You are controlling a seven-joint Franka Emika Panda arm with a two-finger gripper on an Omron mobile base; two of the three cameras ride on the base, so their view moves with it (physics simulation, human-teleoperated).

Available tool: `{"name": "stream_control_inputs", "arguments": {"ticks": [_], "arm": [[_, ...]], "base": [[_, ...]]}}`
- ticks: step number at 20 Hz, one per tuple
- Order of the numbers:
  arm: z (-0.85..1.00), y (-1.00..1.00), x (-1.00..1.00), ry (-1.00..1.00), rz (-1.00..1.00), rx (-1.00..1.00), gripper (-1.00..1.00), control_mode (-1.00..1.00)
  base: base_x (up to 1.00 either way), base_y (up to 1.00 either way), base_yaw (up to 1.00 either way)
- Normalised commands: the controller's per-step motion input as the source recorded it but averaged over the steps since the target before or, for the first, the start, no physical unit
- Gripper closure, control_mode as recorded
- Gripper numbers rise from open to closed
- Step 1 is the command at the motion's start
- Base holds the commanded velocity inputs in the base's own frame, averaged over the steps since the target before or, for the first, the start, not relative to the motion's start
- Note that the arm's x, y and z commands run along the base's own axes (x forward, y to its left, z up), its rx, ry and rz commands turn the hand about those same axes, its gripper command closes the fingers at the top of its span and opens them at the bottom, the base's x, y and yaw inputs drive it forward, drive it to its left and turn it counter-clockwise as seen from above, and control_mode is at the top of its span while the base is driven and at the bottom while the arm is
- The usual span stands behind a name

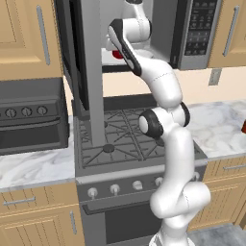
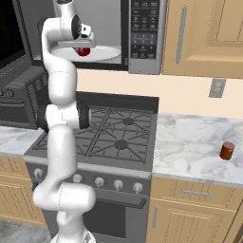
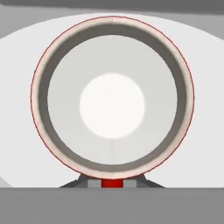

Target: Pick the mug from the counter and place it inside the microwave. Then close the microwave.

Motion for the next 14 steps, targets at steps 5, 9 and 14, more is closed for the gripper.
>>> {"name": "stream_control_inputs", "arguments": {"ticks": [5,9,14], "arm": [[-0.19,0.0,0.0,0.02,0.0,0.0,1.0,-1.0],[0.0,0.0,0.0,0.0,0.0,0.0,1.0,-1.0],[0.0,0.0,0.0,0.0,0.0,0.0,-1.0,-1.0]], "base": [[0.0,0.0,0.0],[0.0,0.0,0.0],[0.0,0.0,0.0]]}}
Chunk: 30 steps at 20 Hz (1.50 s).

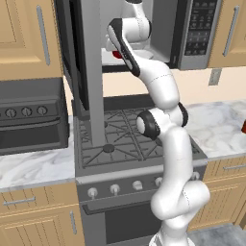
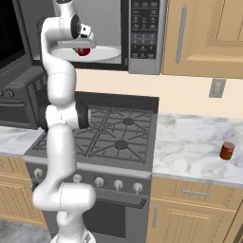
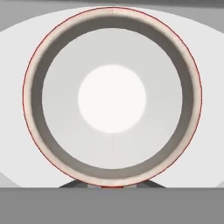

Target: Pick the mug from the counter and place it inside the microwave. Then close the microwave.

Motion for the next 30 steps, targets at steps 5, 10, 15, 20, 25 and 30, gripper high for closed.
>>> {"name": "stream_control_inputs", "arguments": {"ticks": [5,10,15,20,25,30], "arm": [[0.0,0.0,0.0,0.0,0.0,0.0,-1.0,-1.0],[0.01,0.0,-0.03,0.0,0.0,0.0,-1.0,-1.0],[0.02,-0.02,-0.61,-0.01,0.0,0.0,-1.0,-1.0],[0.0,-0.1,-0.89,-0.07,0.0,0.0,-1.0,-1.0],[0.0,-0.18,-0.91,-0.08,0.0,0.0,-1.0,-1.0],[0.0,-0.32,-0.75,-0.07,0.0,0.0,-1.0,-1.0]], "base": [[0.0,0.0,0.0],[0.0,0.0,0.0],[0.0,0.0,0.0],[0.0,0.0,0.0],[0.0,0.0,0.0],[0.0,0.0,0.0]]}}
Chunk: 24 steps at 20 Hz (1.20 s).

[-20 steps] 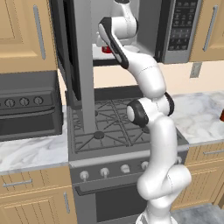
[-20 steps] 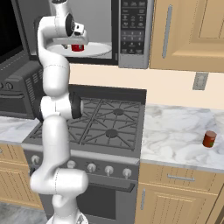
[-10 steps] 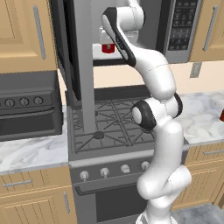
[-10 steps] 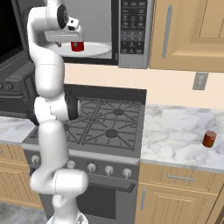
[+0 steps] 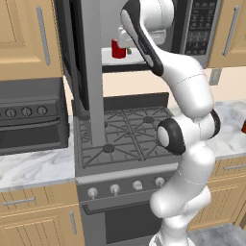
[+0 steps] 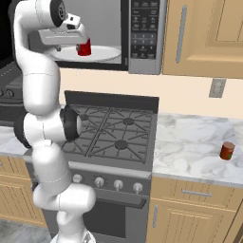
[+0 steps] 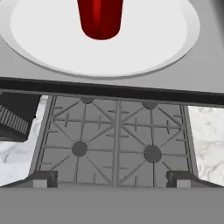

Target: Pick the mug from the counter and place it inside the microwave. Then close the microwave.

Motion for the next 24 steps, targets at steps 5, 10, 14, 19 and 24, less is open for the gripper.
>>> {"name": "stream_control_inputs", "arguments": {"ticks": [5,10,14,19,24], "arm": [[-0.15,-0.35,-0.27,-0.04,-0.01,0.0,-1.0,-1.0],[-0.31,-0.22,-0.02,0.0,-0.03,0.0,-1.0,-1.0],[-0.25,-0.13,-0.05,-0.03,0.0,0.0,-1.0,-1.0],[-0.03,-0.11,-0.23,-0.01,0.0,0.0,-1.0,-1.0],[0.19,-0.01,-0.5,-0.02,0.0,0.0,-1.0,-1.0]], "base": [[0.0,0.0,0.0],[0.0,0.0,0.0],[0.0,0.0,0.0],[0.0,0.0,0.0],[0.0,0.0,0.0]]}}
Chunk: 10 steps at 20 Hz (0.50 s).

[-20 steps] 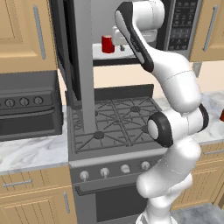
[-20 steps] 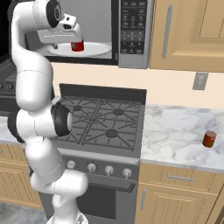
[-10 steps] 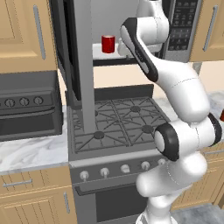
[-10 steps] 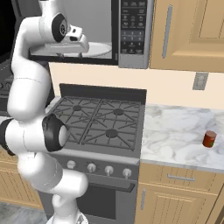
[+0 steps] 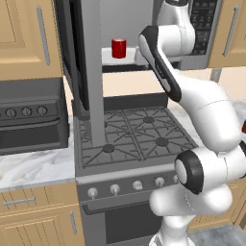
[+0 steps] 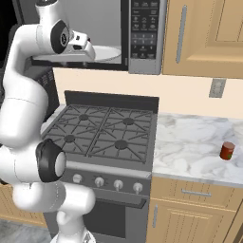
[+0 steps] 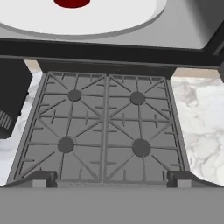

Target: Pick the mug from the counter and place it inside the microwave. Then close the microwave.

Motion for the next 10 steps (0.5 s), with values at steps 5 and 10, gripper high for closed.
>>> {"name": "stream_control_inputs", "arguments": {"ticks": [5,10], "arm": [[0.12,0.0,-0.52,-0.04,0.0,0.0,-1.0,-1.0],[0.0,-0.01,-0.39,-0.09,0.0,0.0,-1.0,-1.0]], "base": [[0.0,0.0,0.0],[0.0,0.0,0.0]]}}
